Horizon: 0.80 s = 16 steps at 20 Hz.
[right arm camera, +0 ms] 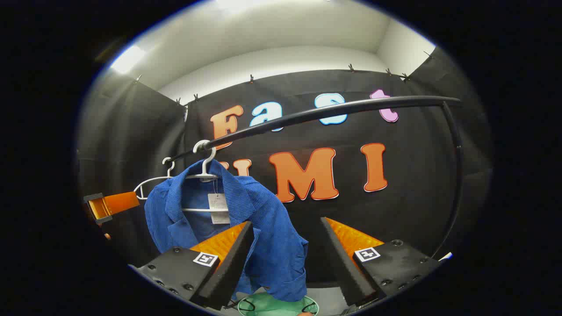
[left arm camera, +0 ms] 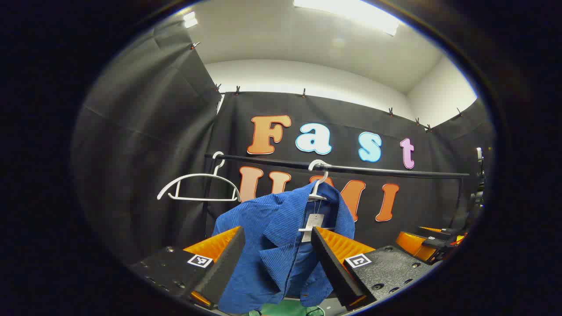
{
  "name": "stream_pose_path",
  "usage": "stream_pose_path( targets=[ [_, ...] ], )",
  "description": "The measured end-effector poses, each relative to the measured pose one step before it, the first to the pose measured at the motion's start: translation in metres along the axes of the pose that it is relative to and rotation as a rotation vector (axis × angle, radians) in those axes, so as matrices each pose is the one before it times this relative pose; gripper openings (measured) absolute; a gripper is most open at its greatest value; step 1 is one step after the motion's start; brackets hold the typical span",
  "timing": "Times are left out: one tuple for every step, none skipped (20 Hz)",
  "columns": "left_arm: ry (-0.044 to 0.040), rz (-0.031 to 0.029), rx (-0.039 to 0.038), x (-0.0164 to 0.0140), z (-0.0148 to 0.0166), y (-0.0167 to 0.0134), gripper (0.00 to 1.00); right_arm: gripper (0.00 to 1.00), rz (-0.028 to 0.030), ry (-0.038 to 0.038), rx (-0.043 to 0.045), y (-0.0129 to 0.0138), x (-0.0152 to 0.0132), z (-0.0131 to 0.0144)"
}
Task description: Grasp the clothes on the hanger with both hands and then place them into the laundry hamper below.
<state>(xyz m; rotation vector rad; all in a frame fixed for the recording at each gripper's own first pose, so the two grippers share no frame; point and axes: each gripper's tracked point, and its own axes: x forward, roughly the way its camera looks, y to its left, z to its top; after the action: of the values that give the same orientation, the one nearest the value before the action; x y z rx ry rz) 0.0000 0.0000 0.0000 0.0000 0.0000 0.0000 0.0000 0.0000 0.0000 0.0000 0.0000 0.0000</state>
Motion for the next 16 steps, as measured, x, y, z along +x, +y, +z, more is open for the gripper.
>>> stream_pose_path(
  targets=[
    [0.00710,0.00881,0.00343,-0.00221,-0.00348,-0.00301,0.95,0.89,0.01361,0.01237,0.00899,-0.00121,0.00230,-0.00375],
    [0.00537,0.01007,0.00299,-0.00137,-0.00186,-0.00192,0.95,0.98,0.01271,0.01451,0.00989,-0.00063,0.00110,-0.00354],
    [0.00251,0.00978,0.00094,-0.00212,-0.00197,-0.00114,0.95,0.98,0.01277,0.01271,0.00928,-0.00047,0.00141,-0.00440],
    [0.00268,0.01019,-0.00105,-0.00274,-0.00235,-0.00083,0.95,0.98,0.01208,0.01020,0.00943,-0.00023,0.00166,-0.00315],
    [0.00460,0.00763,-0.00200,-0.00272,-0.00245,-0.00117,0.95,0.98,0.00574,0.00538,0.00534,-0.00099,0.00105,-0.00248],
    [0.00703,0.00504,-0.00013,-0.00124,-0.00264,-0.00065,0.95,0.98,0.00170,0.00529,0.00297,-0.00196,0.00124,-0.00132],
    [0.01050,0.00363,0.00430,-0.00031,-0.00305,-0.00048,0.95,0.98,0.00317,0.00267,-0.00023,-0.00090,0.00079,-0.00196],
    [0.00804,0.00415,0.00617,-0.00021,-0.00250,0.00050,0.92,0.98,0.00397,-0.00103,-0.00279,0.00043,0.00010,-0.00030],
    [0.00603,0.00669,0.00416,0.00139,-0.00206,0.00084,0.95,0.98,0.00044,-0.00198,-0.00355,-0.00040,0.00044,-0.00017],
    [0.00695,0.00277,0.00119,0.00232,-0.00176,-0.00032,0.95,0.97,0.00054,0.00054,-0.00448,-0.00041,-0.00022,0.00048],
    [0.00647,-0.00094,-0.00254,0.00147,-0.00318,-0.00170,0.95,0.97,0.00298,0.00068,-0.00371,-0.00042,0.00025,-0.00017],
    [0.00514,-0.00175,-0.00546,0.00159,-0.00306,-0.00238,0.95,0.97,0.00574,0.00119,-0.00489,0.00080,0.00015,-0.00054],
    [0.00802,-0.00107,-0.00600,0.00234,-0.00434,-0.00261,0.95,0.97,0.00322,-0.00033,-0.00382,-0.00107,0.00044,-0.00031],
    [0.01095,-0.00287,-0.00383,0.00303,-0.00498,-0.00272,0.95,0.97,-0.00181,0.00262,0.00026,-0.00308,0.00425,0.00028],
    [0.01238,-0.00346,-0.00013,0.00272,-0.00604,-0.00248,0.95,0.98,-0.00263,0.00384,0.00068,-0.00231,0.00202,-0.00274],
    [0.01420,0.00045,0.00333,0.00325,-0.00554,-0.00196,0.95,0.97,0.00305,0.00796,0.00156,-0.00054,0.00186,-0.00291]
  ],
)
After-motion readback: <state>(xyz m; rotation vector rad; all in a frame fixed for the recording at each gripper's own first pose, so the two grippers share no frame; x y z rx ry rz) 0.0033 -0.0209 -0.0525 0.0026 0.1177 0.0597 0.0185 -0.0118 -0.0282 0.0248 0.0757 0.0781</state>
